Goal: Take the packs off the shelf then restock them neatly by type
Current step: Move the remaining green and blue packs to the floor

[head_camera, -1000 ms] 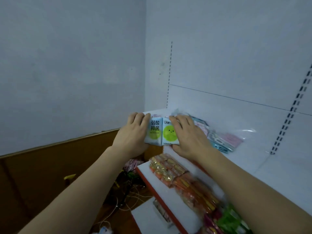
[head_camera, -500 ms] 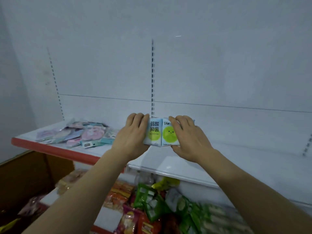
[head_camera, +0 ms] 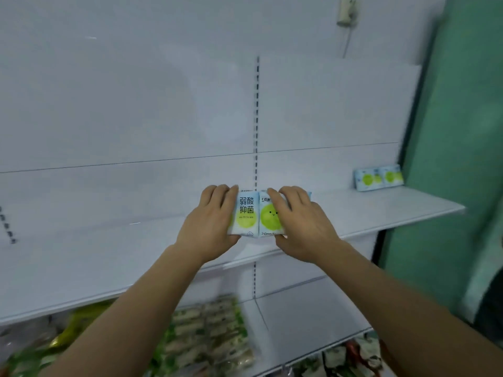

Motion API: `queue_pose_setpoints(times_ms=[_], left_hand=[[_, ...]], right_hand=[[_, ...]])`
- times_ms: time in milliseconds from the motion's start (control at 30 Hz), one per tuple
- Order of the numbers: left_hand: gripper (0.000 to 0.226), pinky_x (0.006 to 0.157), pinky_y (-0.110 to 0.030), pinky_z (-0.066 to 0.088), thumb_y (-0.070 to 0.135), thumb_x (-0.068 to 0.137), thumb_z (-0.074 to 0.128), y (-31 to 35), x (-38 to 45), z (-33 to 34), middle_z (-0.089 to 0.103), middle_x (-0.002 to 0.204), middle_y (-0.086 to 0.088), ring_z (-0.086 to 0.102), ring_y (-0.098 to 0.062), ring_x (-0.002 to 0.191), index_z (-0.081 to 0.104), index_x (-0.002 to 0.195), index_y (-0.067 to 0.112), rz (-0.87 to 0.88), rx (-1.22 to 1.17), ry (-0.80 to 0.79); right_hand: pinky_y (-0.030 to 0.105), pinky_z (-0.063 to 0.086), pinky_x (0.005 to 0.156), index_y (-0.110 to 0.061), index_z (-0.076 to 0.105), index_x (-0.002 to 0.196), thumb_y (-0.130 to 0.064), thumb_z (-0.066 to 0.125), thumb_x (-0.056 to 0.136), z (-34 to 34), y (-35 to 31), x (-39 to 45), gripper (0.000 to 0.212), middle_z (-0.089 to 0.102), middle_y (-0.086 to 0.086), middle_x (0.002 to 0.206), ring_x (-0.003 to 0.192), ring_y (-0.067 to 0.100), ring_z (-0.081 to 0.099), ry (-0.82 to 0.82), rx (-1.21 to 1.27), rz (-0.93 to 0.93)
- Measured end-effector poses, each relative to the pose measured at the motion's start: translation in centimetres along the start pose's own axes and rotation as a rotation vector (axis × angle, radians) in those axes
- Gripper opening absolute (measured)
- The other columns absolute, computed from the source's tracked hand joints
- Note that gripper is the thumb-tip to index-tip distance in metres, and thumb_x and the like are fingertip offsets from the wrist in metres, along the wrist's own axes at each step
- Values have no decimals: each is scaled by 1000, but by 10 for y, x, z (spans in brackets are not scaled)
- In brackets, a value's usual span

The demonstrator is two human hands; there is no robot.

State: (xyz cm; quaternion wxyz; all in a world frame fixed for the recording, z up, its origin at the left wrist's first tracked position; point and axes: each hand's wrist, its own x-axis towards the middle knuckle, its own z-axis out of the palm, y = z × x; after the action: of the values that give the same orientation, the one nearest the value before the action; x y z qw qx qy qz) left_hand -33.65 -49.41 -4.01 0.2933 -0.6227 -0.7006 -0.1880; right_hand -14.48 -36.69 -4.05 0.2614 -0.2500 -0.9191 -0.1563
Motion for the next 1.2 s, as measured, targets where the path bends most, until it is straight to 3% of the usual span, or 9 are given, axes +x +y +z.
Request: queue_pose_setpoints(times_ms=[100,333,567,733,1000,1133,1200], left_hand=[[99,70,-41,58,43,66,84,49,31,27,49,132,-13,39,-33,126,39,145,3,84,-64,5],[101,79,-42,58,52,68,81,159,109,91,49,134,-11,41,-31,125,39,146,5,274,-205,0],[98,67,-42,59,56,68,77,216,190,161,49,134,-11,43,-31,123,41,145,7,376,-278,7],[100,72,-41,59,54,70,79,238,255,206,47,138,-10,40,-30,127,37,148,8,376,-283,-4],[100,76,-36,57,57,73,75,262,323,269,44,140,-8,35,-26,129,34,151,8,365,-271,-39],[102,87,-39,56,50,73,76,278,349,298,40,142,-10,31,-28,130,29,153,9,336,-250,-88],[101,94,-40,53,47,75,75,287,361,313,38,144,-10,28,-28,132,26,154,9,312,-227,-107]], right_hand=[[47,55,76,-14,33,150,-32,71,68,-7,50,-34,93,44,11,135,127,34,42,-19,-42,85],[52,50,93,-18,24,153,-34,70,74,-16,161,-95,93,37,9,142,134,32,33,-89,-165,314],[51,50,92,-17,24,152,-34,71,71,7,255,-100,95,36,9,141,134,32,33,-102,-226,409],[56,48,96,-17,23,151,-36,71,74,25,325,-73,92,36,10,142,135,32,32,-125,-258,407],[51,50,92,-17,26,152,-31,70,70,65,410,-44,94,36,8,143,136,31,31,-164,-220,404],[51,45,103,-22,17,153,-34,69,74,87,454,-29,96,29,5,146,141,27,23,-194,-205,384],[53,47,100,-19,20,153,-33,69,72,102,481,-23,96,32,6,144,139,28,26,-197,-198,345]])
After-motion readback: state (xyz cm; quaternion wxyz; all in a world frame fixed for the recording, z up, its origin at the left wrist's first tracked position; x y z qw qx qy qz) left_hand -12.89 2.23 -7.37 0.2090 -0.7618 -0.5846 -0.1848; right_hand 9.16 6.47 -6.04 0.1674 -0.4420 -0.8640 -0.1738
